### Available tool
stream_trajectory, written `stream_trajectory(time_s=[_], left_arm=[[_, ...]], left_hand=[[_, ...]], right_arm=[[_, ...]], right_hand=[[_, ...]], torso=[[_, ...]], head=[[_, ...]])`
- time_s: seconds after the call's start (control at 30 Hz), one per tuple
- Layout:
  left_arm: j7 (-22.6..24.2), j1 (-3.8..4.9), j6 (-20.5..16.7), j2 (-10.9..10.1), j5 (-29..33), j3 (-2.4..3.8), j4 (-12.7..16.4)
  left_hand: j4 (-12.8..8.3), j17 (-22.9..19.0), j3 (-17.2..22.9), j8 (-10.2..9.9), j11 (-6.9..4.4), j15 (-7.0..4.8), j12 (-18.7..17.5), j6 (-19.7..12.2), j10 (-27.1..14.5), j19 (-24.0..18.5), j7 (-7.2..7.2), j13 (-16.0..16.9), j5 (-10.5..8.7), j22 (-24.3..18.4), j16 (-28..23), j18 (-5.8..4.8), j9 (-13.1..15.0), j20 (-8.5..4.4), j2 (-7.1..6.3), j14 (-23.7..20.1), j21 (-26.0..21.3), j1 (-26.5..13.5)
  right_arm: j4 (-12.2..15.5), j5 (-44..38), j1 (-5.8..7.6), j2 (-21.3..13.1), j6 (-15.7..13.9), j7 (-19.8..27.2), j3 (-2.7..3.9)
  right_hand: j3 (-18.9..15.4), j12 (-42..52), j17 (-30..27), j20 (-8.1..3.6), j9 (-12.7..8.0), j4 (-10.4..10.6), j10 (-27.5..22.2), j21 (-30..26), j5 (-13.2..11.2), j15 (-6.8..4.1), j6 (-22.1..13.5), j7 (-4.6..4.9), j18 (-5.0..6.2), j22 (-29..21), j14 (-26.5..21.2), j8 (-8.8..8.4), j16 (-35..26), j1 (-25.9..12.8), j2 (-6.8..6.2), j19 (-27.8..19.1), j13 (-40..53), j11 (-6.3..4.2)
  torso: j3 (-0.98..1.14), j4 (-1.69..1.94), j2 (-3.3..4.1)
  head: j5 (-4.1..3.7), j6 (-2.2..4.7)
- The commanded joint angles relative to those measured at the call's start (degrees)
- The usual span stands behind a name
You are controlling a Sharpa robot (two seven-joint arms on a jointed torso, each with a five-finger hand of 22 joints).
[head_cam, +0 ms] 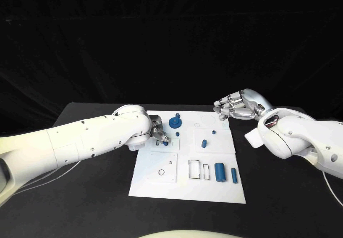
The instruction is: Assemble the parts on the task board
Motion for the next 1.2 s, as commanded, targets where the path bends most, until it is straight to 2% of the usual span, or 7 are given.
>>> stream_trajectory(time_s=[0.03,0.43,0.6,0.77,0.9,1.2], left_arm=[[-0.91,-0.09,1.23,0.08,-0.38,-0.05,-0.12],[-1.21,-0.09,0.85,0.15,-0.41,-0.04,-0.46],[-1.21,-0.09,0.41,0.14,-0.41,-0.03,-0.51],[-1.14,-0.09,-0.32,0.12,-0.41,-0.02,-0.51],[-1.10,-0.10,-0.80,0.04,-0.41,0.00,-0.41],[-0.88,-0.10,-1.61,-0.33,-0.39,0.11,0.13]], left_hand=[[0.26,12.67,-0.76,0.28,0.34,-0.40,0.27,0.77,-0.05,0.41,-0.28,0.09,-0.17,1.06,0.21,-0.85,-0.01,0.13,0.23,5.06,0.23,-0.40],[2.54,12.67,-4.34,0.44,0.33,-0.42,0.69,0.98,0.08,0.64,-0.30,0.36,-0.11,1.40,0.20,-0.91,0.00,0.09,0.41,5.07,0.35,-1.19],[2.81,12.69,-8.65,0.44,0.43,-0.32,0.82,1.23,0.05,0.64,-0.21,0.36,-0.11,1.43,0.20,-0.91,-0.13,0.12,1.30,5.07,0.32,-3.50],[2.83,12.70,-14.44,0.37,0.48,-0.28,0.99,1.41,0.05,0.70,-0.17,0.41,-0.09,1.53,0.20,-0.93,-0.30,0.16,2.71,5.08,0.33,-5.65],[2.85,12.70,-18.57,0.32,0.49,-0.33,1.06,1.35,-0.01,0.72,-0.18,0.40,-0.13,1.59,0.19,-0.93,-0.37,0.17,3.93,5.08,0.31,-5.93],[2.80,12.71,-19.83,0.33,0.46,-0.31,1.13,1.35,0.00,0.71,-0.19,0.43,-0.11,1.59,0.19,-0.92,-0.39,0.15,4.40,5.08,0.30,-5.67]], right_arm=[[-0.11,-0.13,-0.03,-0.04,0.71,0.25,0.01],[-0.33,-0.13,-0.03,-0.02,0.43,0.27,0.01],[-0.40,-0.13,-0.03,0.01,0.37,0.28,0.01],[-0.47,-0.13,-0.04,0.05,0.36,0.30,0.01],[-0.54,-0.12,-0.05,0.08,0.36,0.32,0.01],[-0.59,-0.09,-0.11,0.09,0.36,0.36,0.01]], right_hand=[[-0.20,-0.13,-0.10,0.18,-0.04,0.03,-0.44,-0.34,0.39,0.00,-0.34,0.18,0.17,-0.09,-0.32,-0.25,-0.20,-0.37,-0.10,-0.15,-0.05,0.05],[-0.52,-0.11,-0.60,0.52,-0.02,-0.07,-0.87,-1.03,0.40,0.38,-0.60,0.37,0.10,-0.84,-1.51,-0.29,-0.27,-0.52,-0.10,-0.91,-0.07,0.29],[-0.67,-0.09,-0.91,0.74,-0.01,-0.15,-1.13,-1.46,0.40,0.59,-0.74,0.47,0.09,-1.31,-2.25,-0.30,-0.28,-0.55,-0.04,-1.37,-0.08,0.42],[-0.76,-0.11,-1.09,0.87,0.00,-0.20,-1.36,-1.71,0.40,0.71,-0.83,0.54,0.10,-1.59,-2.65,-0.30,-0.27,-0.56,0.00,-1.62,-0.10,0.51],[-0.80,-0.12,-1.15,0.91,0.00,-0.22,-1.44,-1.79,0.40,0.75,-0.86,0.57,0.10,-1.68,-2.78,-0.30,-0.27,-0.57,0.01,-1.70,-0.11,0.54],[-0.85,-0.14,-1.23,0.97,0.00,-0.24,-1.55,-1.89,0.40,0.81,-0.90,0.60,0.10,-1.81,-2.95,-0.31,-0.27,-0.59,0.03,-1.80,-0.12,0.59]], torso=[[-0.02,0.05,0.00],[0.01,0.00,-0.01],[0.02,0.01,-0.02],[0.01,0.00,0.00],[0.02,-0.01,-0.02],[0.01,0.00,0.01]], head=[[-0.14,-0.05],[0.00,0.09],[0.00,0.18],[0.00,0.24],[-0.01,0.28],[-0.17,0.38]])
